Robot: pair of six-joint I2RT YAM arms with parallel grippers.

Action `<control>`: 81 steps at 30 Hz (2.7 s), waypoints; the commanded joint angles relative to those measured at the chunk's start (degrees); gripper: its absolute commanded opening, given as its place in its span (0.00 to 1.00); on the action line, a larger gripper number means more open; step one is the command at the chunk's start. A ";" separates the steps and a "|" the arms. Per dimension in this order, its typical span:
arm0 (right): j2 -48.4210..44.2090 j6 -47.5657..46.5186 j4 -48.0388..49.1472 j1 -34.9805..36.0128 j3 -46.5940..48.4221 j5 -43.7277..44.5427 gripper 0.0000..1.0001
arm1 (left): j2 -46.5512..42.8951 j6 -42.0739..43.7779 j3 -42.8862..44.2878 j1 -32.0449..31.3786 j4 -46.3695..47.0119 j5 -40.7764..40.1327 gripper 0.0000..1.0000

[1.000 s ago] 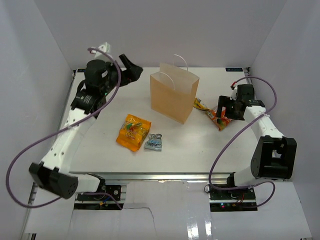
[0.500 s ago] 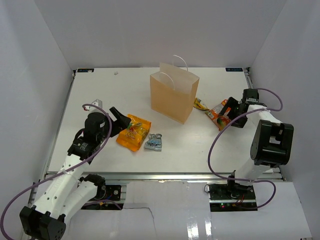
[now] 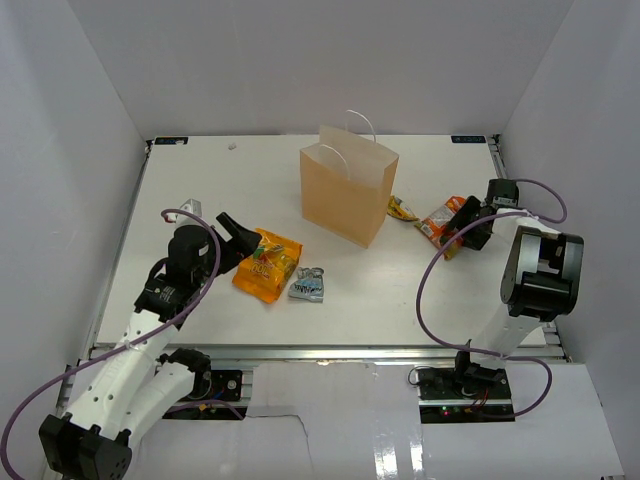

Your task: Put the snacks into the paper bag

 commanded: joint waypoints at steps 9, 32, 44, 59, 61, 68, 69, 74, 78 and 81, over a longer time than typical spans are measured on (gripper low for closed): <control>-7.73 -4.43 6.47 -2.04 -5.80 -1.34 0.27 | 0.35 -0.20 -1.53 0.03 0.29 0.36 0.95; -26.81 -29.21 17.02 6.11 17.12 -31.84 0.08 | 5.36 -0.11 -5.13 0.03 0.29 1.59 0.96; -24.01 -39.50 19.66 27.11 26.54 -18.84 0.08 | 4.31 -0.81 -5.93 0.03 -1.02 1.42 0.96; -21.71 -44.25 23.18 35.48 19.69 -9.52 0.30 | 10.98 4.62 -3.56 0.03 -0.41 2.21 0.98; -21.98 -44.17 22.83 35.57 18.90 -9.78 0.50 | 13.44 8.93 -1.98 0.03 -0.32 1.16 0.98; -25.49 -47.41 19.05 35.40 18.19 -12.67 0.92 | 28.45 26.15 9.61 0.03 1.78 -1.40 0.98; -26.19 -48.81 18.44 35.31 17.84 -14.86 0.98 | 29.78 27.91 10.76 0.03 2.22 -1.74 0.98; -31.02 -50.84 10.99 33.64 14.06 -21.46 0.98 | 38.22 37.92 16.92 0.21 2.23 -0.35 0.98; -33.14 -49.62 6.05 29.00 11.78 -25.51 0.98 | 45.87 40.40 21.40 1.61 -1.72 3.61 0.86; -34.63 -48.65 3.24 25.65 9.93 -28.05 0.98 | 49.48 40.76 21.76 2.23 -1.90 7.12 0.81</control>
